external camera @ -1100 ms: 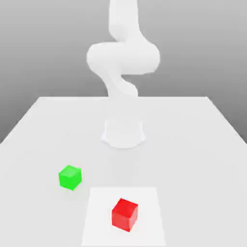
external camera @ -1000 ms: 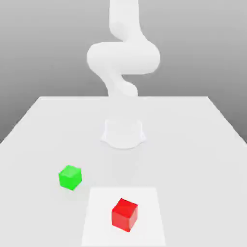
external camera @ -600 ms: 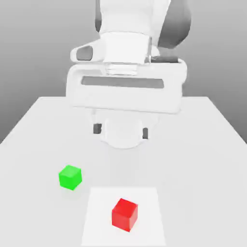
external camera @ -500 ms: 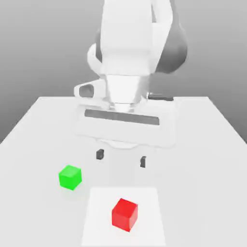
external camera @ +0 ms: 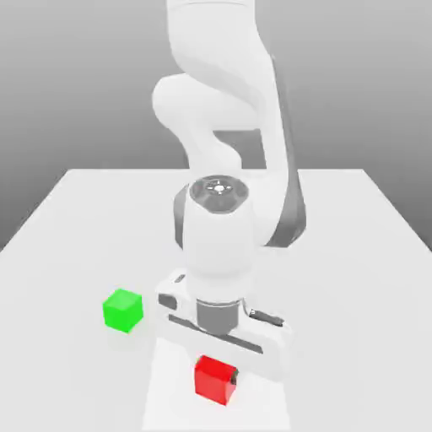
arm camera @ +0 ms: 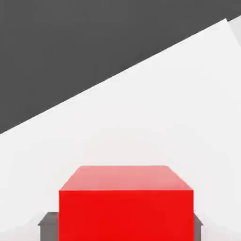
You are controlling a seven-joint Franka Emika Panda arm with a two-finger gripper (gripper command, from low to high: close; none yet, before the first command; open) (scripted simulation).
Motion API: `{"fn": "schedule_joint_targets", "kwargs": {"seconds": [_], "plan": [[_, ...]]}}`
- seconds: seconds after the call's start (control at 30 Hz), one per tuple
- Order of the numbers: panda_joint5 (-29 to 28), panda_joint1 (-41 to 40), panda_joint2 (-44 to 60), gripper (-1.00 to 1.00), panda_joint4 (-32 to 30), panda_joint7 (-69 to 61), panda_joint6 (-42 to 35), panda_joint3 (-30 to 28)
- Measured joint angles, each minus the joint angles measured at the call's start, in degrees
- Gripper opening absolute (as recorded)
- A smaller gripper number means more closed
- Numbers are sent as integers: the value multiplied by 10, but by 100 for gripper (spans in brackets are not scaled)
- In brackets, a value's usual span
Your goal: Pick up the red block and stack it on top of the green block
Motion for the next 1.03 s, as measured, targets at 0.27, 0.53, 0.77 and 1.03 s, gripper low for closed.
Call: {"fn": "schedule_joint_targets", "kwargs": {"seconds": [0.27,0.53,0.77,1.03], "plan": [[28,-13,-108,-100,-21,-18,-88,11],[7,-159,-273,-100,-153,74,-121,-59],[12,-224,-293,-100,-219,111,-74,-101],[38,-214,-194,100,-216,94,23,-104]]}}
